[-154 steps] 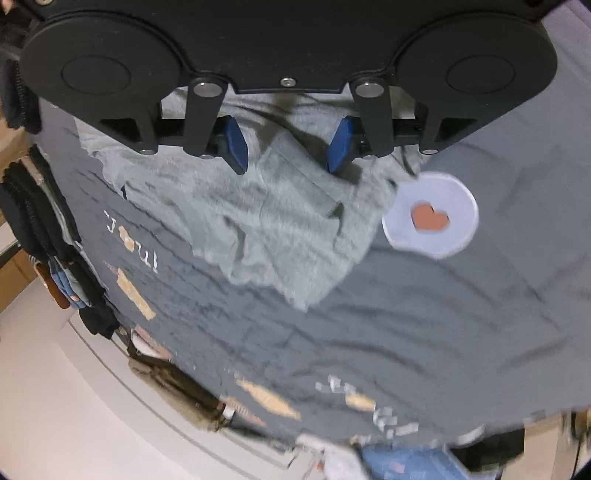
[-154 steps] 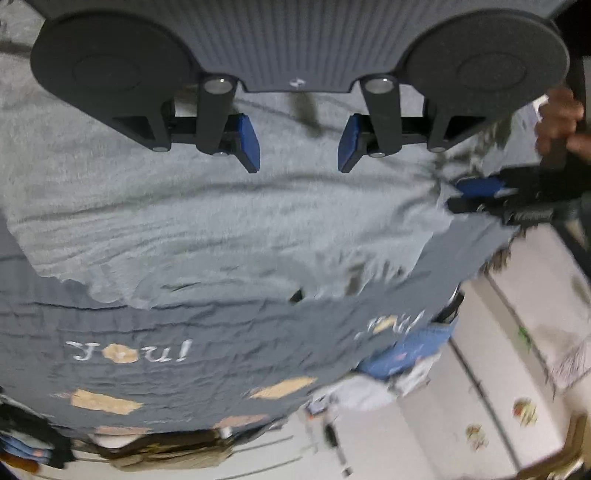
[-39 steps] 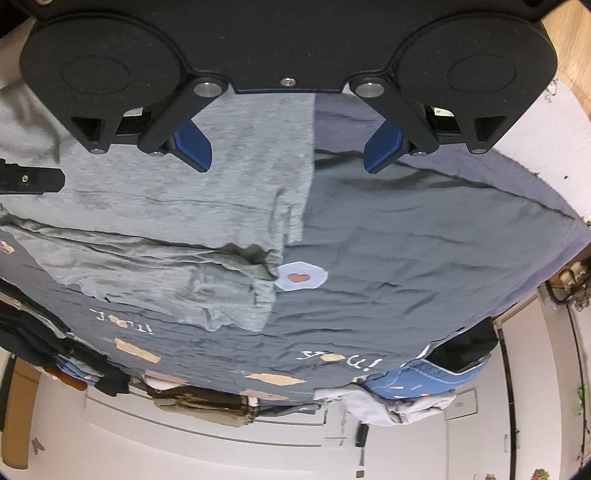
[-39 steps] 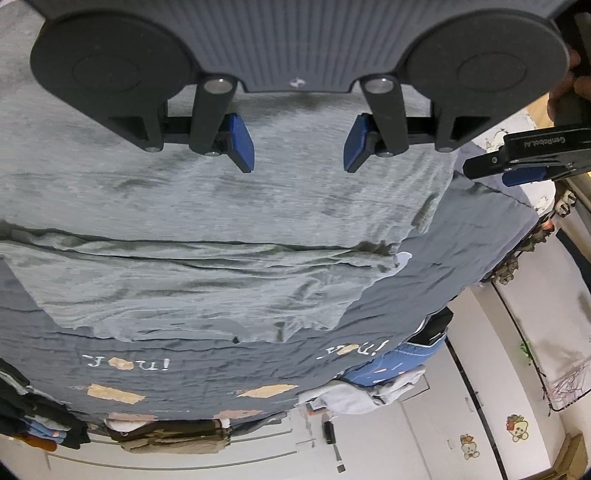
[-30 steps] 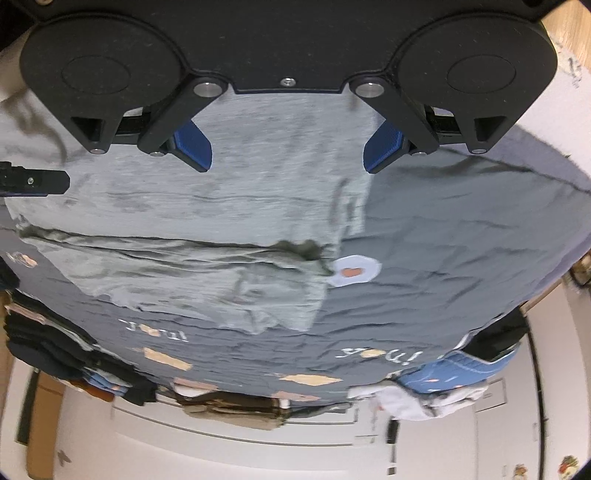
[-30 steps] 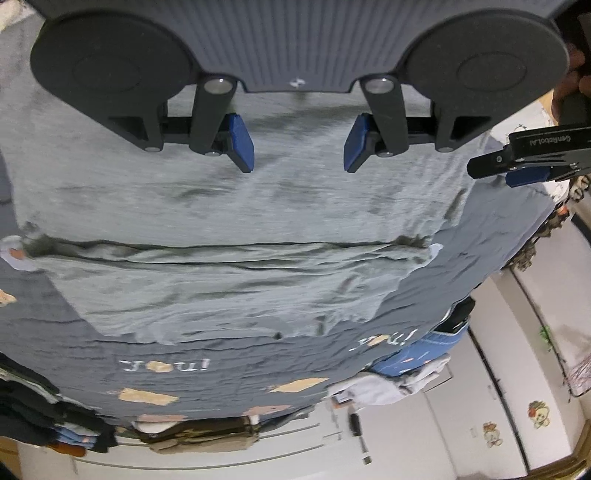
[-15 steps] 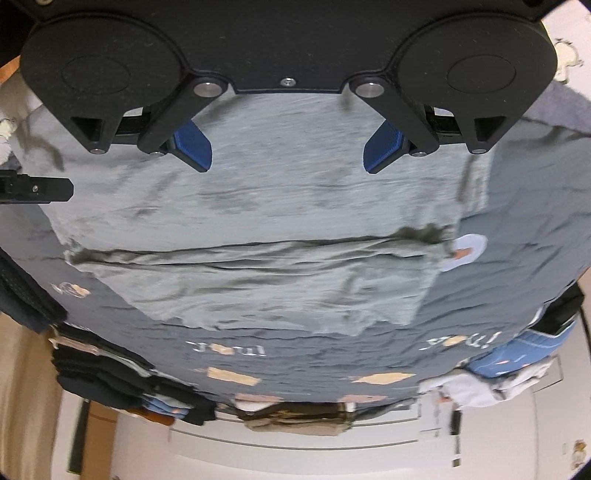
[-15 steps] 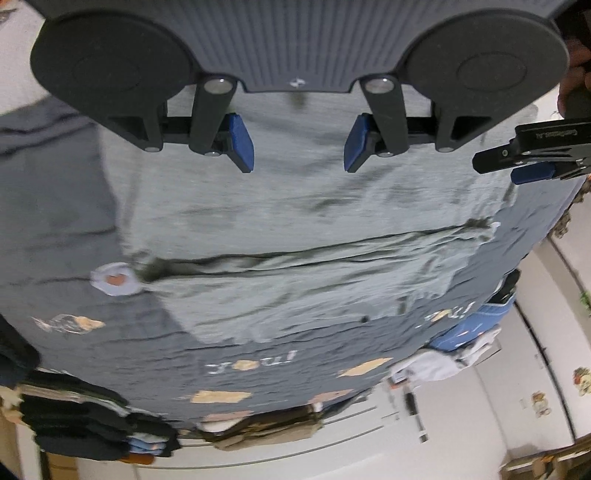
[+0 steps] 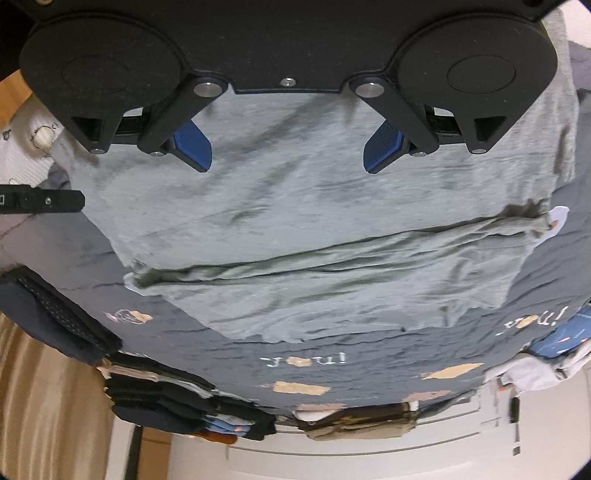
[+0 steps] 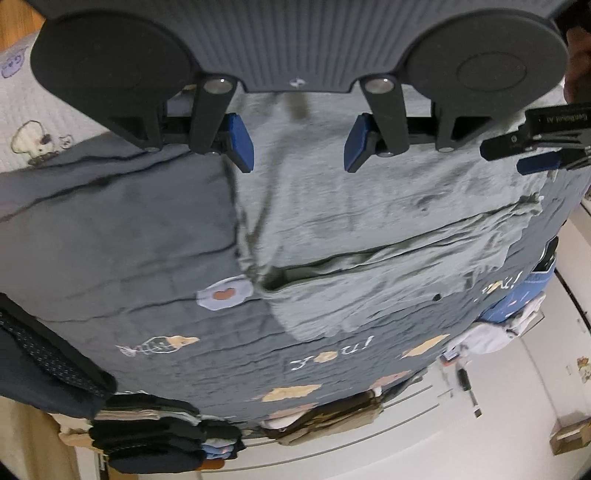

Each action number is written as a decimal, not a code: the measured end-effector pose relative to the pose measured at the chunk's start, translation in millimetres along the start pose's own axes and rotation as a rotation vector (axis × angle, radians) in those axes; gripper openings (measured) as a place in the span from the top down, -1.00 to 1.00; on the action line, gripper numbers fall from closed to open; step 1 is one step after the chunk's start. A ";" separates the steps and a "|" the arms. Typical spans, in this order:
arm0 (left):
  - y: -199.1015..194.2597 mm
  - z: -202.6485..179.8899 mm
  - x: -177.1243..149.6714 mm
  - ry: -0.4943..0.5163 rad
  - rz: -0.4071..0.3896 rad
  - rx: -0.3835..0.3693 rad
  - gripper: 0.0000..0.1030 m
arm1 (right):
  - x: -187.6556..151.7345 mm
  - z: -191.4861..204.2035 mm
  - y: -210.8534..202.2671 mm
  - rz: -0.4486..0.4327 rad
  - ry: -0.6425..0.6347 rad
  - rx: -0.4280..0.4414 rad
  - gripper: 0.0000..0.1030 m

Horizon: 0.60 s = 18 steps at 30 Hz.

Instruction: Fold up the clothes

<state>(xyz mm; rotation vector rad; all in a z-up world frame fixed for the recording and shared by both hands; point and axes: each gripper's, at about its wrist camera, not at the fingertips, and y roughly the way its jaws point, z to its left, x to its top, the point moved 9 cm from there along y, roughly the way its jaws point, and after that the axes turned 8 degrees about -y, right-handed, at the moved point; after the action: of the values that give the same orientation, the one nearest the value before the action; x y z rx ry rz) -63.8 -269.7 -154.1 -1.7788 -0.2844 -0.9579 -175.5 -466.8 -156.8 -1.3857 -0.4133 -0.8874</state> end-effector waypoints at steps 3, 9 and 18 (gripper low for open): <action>1.8 -5.2 -0.2 0.007 0.001 -0.006 -0.72 | -1.3 -6.4 -0.1 0.003 0.001 -0.013 -0.03; 2.9 -10.0 -0.1 0.015 0.005 -0.013 -0.72 | -1.8 -7.7 -0.5 0.000 -0.016 -0.024 -0.03; -0.6 -11.8 2.5 0.011 -0.007 -0.022 -0.72 | 7.3 -8.9 0.1 -0.008 -0.053 -0.049 -0.03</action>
<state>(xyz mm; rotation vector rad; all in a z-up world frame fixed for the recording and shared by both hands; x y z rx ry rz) -68.1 -280.4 -150.4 -1.7927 -0.2749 -0.9790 -173.0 -477.4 -153.3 -1.4560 -0.4406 -0.8735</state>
